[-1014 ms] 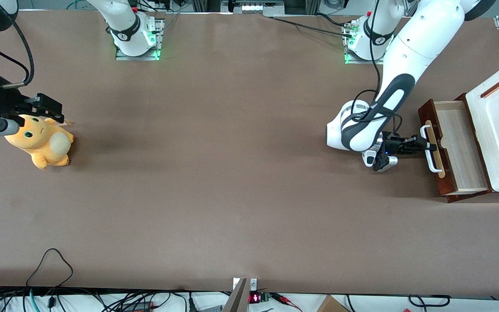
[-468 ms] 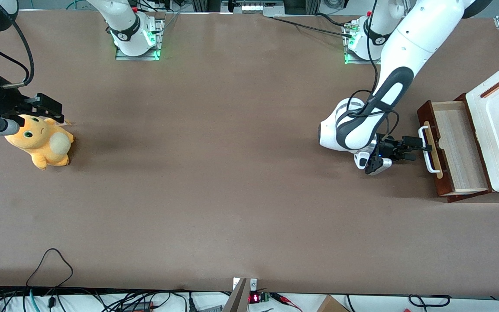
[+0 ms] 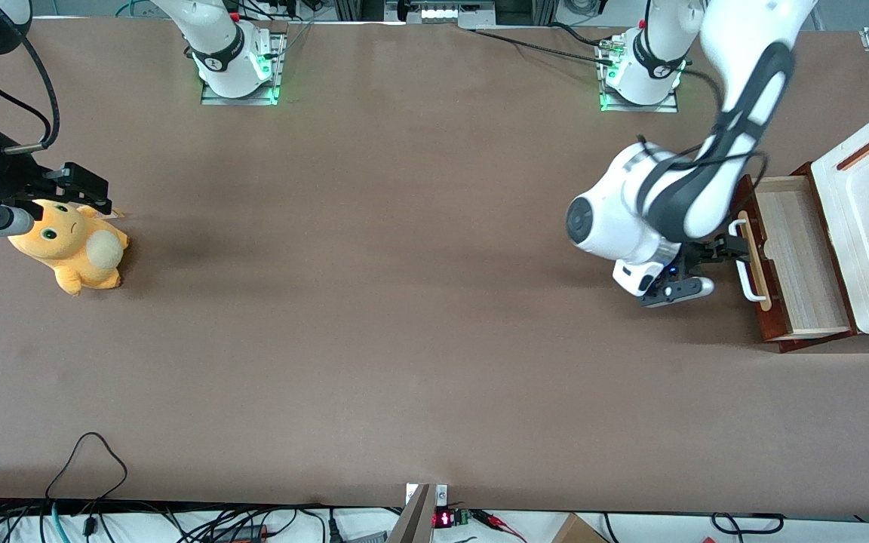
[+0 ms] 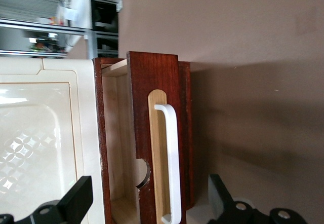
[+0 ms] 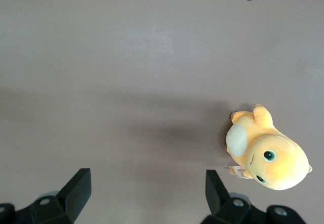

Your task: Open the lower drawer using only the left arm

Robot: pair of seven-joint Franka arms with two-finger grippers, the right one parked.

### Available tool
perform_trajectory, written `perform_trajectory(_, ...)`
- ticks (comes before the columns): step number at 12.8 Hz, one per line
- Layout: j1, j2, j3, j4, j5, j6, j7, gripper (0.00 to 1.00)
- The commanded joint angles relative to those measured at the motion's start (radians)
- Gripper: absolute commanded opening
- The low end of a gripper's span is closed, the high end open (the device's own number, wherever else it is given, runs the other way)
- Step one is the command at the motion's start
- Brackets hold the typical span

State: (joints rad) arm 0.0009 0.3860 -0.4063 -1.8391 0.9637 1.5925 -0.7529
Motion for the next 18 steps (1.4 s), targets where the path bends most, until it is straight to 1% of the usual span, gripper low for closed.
perform_trajectory(1, 0.011, -0.13, 0.041, 0.044, -0.223, 0.04, 0.194, 1.0)
perform_trajectory(3, 0.011, -0.192, 0.089, 0.115, -0.427, 0.023, 0.282, 1.0)
perform_trajectory(5, -0.002, -0.26, 0.174, 0.156, -0.627, 0.018, 0.377, 1.0)
perform_trajectory(6, -0.004, -0.297, 0.214, 0.156, -0.695, 0.02, 0.441, 1.0)
perform_trajectory(7, -0.018, -0.327, 0.256, 0.156, -0.744, 0.023, 0.505, 1.0)
perform_trajectory(8, -0.044, -0.355, 0.317, 0.156, -0.802, 0.023, 0.576, 1.0)
perform_trajectory(9, -0.062, -0.377, 0.361, 0.15, -0.833, 0.024, 0.642, 1.0)
perform_trajectory(10, -0.07, -0.391, 0.392, 0.146, -0.847, 0.027, 0.703, 1.0)
perform_trajectory(12, -0.07, -0.409, 0.423, 0.138, -0.899, 0.032, 0.728, 1.0)
perform_trajectory(15, -0.07, -0.44, 0.432, 0.081, -0.918, 0.098, 0.777, 1.0)
perform_trajectory(18, -0.07, -0.446, 0.439, 0.073, -0.927, 0.098, 0.794, 1.0)
